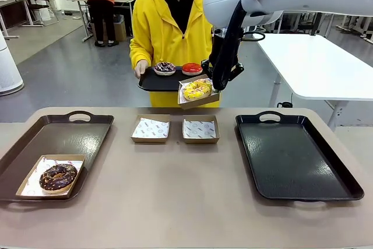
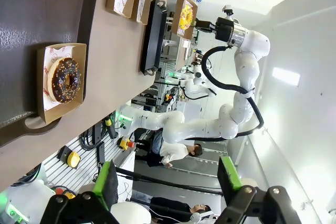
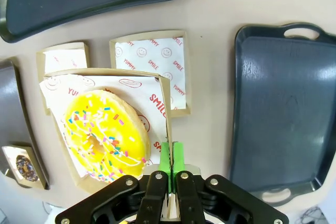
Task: Individually package the donuts and arrange them on the tray.
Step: Place the picked Paper togo box on the Handle tray while simultaneously picking up another Paper togo box from the table with the other hand.
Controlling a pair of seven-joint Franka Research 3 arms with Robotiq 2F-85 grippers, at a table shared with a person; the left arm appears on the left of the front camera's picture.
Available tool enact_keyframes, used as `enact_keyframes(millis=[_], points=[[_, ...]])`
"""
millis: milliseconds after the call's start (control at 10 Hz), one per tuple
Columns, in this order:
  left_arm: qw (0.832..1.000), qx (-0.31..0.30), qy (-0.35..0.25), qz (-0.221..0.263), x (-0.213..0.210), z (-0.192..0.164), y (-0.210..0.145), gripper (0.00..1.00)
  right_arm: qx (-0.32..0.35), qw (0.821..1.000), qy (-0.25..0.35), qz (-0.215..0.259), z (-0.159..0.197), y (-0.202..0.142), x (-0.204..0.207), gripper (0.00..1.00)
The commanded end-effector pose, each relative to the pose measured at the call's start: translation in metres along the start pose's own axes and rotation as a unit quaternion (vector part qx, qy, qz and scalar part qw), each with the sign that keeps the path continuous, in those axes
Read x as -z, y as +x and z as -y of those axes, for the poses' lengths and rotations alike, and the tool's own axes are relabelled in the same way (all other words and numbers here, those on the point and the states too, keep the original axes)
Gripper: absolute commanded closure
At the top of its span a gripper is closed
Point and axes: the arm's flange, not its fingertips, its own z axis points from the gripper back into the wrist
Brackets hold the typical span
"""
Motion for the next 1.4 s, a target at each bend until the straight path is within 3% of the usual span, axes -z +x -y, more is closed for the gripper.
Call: enact_keyframes(millis=[0, 300, 600, 1000, 1300], points=[[1.000, 0.002, -0.003, 0.004, 0.001, 0.002, -0.005, 0.00, 0.000, 1.000, 0.020, -0.004, 0.019, -0.006, -0.003, 0.98], [1.000, 0.002, -0.003, 0.004, 0.001, 0.002, -0.005, 0.00, -0.030, 0.999, 0.023, -0.010, 0.029, -0.015, -0.011, 0.98], [1.000, 0.000, 0.000, 0.000, 0.000, 0.000, 0.000, 0.00, -0.061, 0.997, 0.022, -0.052, 0.063, -0.041, -0.023, 0.98], [0.990, 0.005, 0.135, -0.041, 0.066, 0.098, 0.034, 0.00, -0.061, 0.997, 0.029, -0.038, 0.153, -0.101, -0.025, 0.98], [0.958, -0.010, 0.280, -0.064, 0.156, 0.143, 0.063, 0.00, -0.096, 0.995, -0.017, -0.025, 0.203, -0.128, 0.001, 0.98]])
